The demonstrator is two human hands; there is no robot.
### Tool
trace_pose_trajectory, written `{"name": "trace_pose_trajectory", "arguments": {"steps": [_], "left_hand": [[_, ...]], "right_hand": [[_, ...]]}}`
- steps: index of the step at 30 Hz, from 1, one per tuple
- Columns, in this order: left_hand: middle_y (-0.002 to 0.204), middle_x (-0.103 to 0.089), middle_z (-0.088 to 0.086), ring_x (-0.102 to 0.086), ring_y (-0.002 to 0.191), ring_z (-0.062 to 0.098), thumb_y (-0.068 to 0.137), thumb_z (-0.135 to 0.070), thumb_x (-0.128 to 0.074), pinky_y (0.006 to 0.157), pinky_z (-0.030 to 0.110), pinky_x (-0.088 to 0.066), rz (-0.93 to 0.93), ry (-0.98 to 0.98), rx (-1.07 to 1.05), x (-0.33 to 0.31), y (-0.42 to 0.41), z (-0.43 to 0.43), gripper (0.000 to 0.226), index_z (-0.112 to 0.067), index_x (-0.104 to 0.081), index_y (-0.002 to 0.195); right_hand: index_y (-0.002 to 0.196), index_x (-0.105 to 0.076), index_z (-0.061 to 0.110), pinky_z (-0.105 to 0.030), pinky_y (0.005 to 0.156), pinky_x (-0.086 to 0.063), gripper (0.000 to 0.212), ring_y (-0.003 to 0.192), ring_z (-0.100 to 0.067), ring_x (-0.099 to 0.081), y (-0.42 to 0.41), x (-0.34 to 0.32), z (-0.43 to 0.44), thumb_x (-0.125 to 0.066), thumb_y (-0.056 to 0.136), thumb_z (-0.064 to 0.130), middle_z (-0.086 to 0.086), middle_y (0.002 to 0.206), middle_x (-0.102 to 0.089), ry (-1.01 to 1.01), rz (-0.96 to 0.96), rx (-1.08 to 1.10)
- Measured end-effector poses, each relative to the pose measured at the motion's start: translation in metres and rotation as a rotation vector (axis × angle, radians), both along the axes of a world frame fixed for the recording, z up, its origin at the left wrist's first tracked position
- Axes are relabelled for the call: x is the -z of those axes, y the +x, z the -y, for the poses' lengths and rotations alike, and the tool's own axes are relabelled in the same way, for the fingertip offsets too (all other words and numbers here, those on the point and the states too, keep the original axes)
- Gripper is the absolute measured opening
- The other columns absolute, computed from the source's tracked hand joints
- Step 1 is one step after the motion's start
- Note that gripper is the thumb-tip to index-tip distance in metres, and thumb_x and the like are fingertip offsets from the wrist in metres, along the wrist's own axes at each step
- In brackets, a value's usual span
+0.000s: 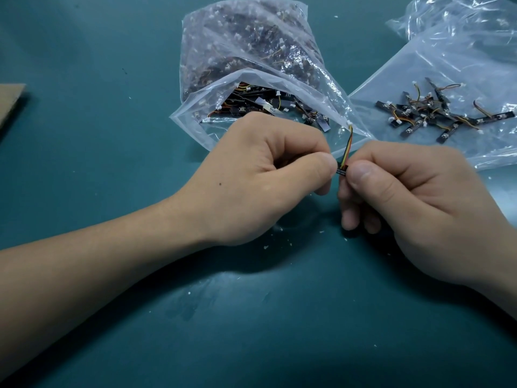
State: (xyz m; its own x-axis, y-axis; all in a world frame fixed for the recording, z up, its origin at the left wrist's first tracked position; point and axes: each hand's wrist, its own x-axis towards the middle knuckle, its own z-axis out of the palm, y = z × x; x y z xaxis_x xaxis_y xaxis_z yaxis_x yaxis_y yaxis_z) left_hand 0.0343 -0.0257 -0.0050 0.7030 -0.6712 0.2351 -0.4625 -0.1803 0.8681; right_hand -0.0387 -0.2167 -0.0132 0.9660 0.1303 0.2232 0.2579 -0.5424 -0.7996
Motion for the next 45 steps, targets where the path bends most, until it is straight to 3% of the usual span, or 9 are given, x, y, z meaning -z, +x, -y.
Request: {"name": "trace_pose_trajectory", "arguments": {"steps": [8,15,21,26,31,42,45], "left_hand": [[0.053,-0.047,0.006,-0.042,0.052,0.021,0.088,-0.01,-0.059,0.05,0.03,-0.034,0.024,0.018,0.015,0.0,0.0,0.0005,0.023,-0.009,-0.068,0.066],[0.051,-0.039,0.011,-0.033,0.051,0.008,0.081,-0.003,-0.054,0.05,0.02,-0.028,0.029,-0.011,0.002,-0.0012,-0.0002,-0.0005,0.024,0.005,-0.055,0.058],[0.053,-0.048,0.009,-0.041,0.052,0.017,0.085,-0.006,-0.056,0.05,0.024,-0.034,0.014,0.018,0.02,-0.0006,-0.0011,0.0002,0.022,-0.002,-0.063,0.064],[0.052,-0.044,0.007,-0.037,0.05,0.011,0.087,-0.008,-0.056,0.05,0.023,-0.031,-0.026,-0.008,0.045,-0.0009,-0.0011,-0.001,0.023,-0.005,-0.063,0.065],[0.053,-0.046,0.011,-0.041,0.052,0.018,0.086,-0.004,-0.056,0.051,0.027,-0.034,0.053,-0.005,0.009,0.0004,-0.0025,-0.0008,0.021,-0.003,-0.063,0.066],[0.052,-0.04,0.0,-0.036,0.051,0.008,0.089,-0.003,-0.055,0.053,0.02,-0.03,0.071,-0.037,0.004,-0.0005,-0.0025,-0.002,0.025,-0.003,-0.06,0.064],[0.054,-0.044,0.005,-0.04,0.053,0.012,0.089,-0.003,-0.055,0.053,0.025,-0.033,0.081,-0.028,0.007,-0.0002,-0.0033,-0.0014,0.024,-0.003,-0.06,0.065]], "right_hand": [[0.077,-0.062,0.027,-0.02,0.057,-0.044,0.031,0.058,-0.016,-0.062,-0.0005,-0.0004,0.0005,-0.045,0.102,0.035,0.009,0.066,-0.069,-0.029,0.011,-0.022],[0.077,-0.06,0.033,-0.029,0.053,-0.045,0.027,0.052,-0.017,-0.058,-0.0012,-0.0022,0.0003,-0.048,0.1,0.036,0.01,0.066,-0.067,-0.001,0.013,-0.063],[0.071,-0.065,0.025,-0.019,0.054,-0.042,0.034,0.053,-0.014,-0.057,-0.0015,-0.0024,0.0026,-0.048,0.099,0.032,0.012,0.062,-0.063,-0.084,0.024,-0.072],[0.071,-0.063,0.026,-0.021,0.054,-0.043,0.035,0.054,-0.016,-0.058,-0.0018,-0.0016,0.0035,-0.046,0.1,0.034,0.009,0.065,-0.066,-0.05,-0.001,-0.082],[0.068,-0.056,0.025,-0.019,0.056,-0.039,0.036,0.056,-0.015,-0.054,-0.001,-0.0001,0.0038,-0.046,0.101,0.033,0.008,0.061,-0.058,-0.073,0.026,-0.084],[0.072,-0.06,0.023,-0.024,0.052,-0.042,0.035,0.052,-0.016,-0.057,-0.0015,0.0013,0.003,-0.045,0.101,0.036,0.012,0.059,-0.058,-0.026,0.017,-0.089],[0.067,-0.059,0.022,-0.025,0.051,-0.041,0.037,0.051,-0.015,-0.054,-0.0012,0.0005,0.0055,-0.045,0.099,0.034,0.009,0.057,-0.056,-0.011,-0.015,-0.14]]}}
